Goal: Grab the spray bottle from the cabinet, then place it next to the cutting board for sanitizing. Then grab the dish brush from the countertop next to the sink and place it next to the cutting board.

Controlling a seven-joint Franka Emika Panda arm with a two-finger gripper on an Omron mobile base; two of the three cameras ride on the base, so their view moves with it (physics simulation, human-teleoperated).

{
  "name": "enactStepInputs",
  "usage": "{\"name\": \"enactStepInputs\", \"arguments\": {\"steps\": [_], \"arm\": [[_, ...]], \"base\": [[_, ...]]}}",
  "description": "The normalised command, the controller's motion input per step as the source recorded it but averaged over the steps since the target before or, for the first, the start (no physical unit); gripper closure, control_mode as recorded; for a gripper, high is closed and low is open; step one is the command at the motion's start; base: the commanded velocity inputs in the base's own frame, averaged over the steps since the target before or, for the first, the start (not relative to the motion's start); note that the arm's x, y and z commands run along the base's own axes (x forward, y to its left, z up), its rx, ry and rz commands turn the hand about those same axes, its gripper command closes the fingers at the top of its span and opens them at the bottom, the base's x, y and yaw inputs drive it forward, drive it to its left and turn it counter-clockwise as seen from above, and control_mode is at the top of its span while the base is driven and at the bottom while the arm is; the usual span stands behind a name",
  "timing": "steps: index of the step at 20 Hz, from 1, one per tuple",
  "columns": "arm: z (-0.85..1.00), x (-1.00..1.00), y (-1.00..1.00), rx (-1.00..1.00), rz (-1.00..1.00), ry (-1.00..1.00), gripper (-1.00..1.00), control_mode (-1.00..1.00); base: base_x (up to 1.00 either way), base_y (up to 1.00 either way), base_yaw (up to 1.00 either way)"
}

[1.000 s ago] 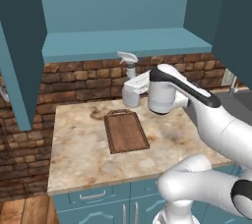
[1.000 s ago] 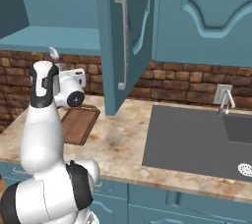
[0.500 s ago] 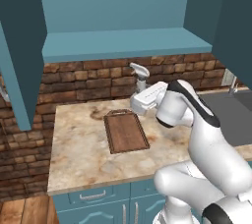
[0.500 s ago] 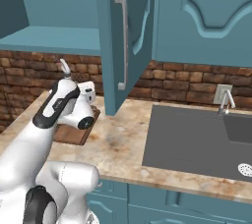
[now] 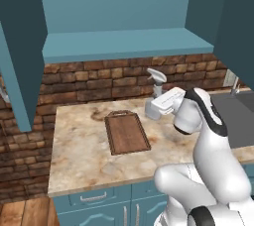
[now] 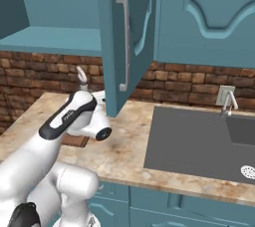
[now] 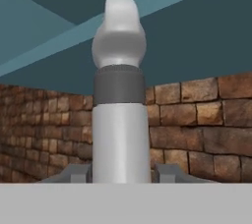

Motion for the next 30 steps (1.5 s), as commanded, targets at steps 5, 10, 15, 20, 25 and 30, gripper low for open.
{"name": "enactStepInputs", "arguments": {"steps": [5,10,15,20,25,30], "arm": [[-0.20,0.21,-0.19,0.00,0.02,0.00,1.00,-1.00],[-0.21,0.27,-0.24,0.00,0.03,0.00,1.00,-1.00],[-0.24,0.03,-0.07,-0.01,0.04,0.00,1.00,-1.00],[-0.23,0.04,-0.07,-0.03,0.01,0.00,1.00,-1.00],[-0.25,0.05,-0.02,-0.04,0.00,0.04,1.00,-1.00],[-0.30,0.02,0.00,-0.04,0.00,0.05,1.00,-1.00]], "base": [[0.00,0.00,0.00],[0.00,0.00,0.00],[0.00,0.00,0.00],[0.00,0.00,0.00],[0.00,0.00,0.00],[0.00,0.00,0.00]]}}
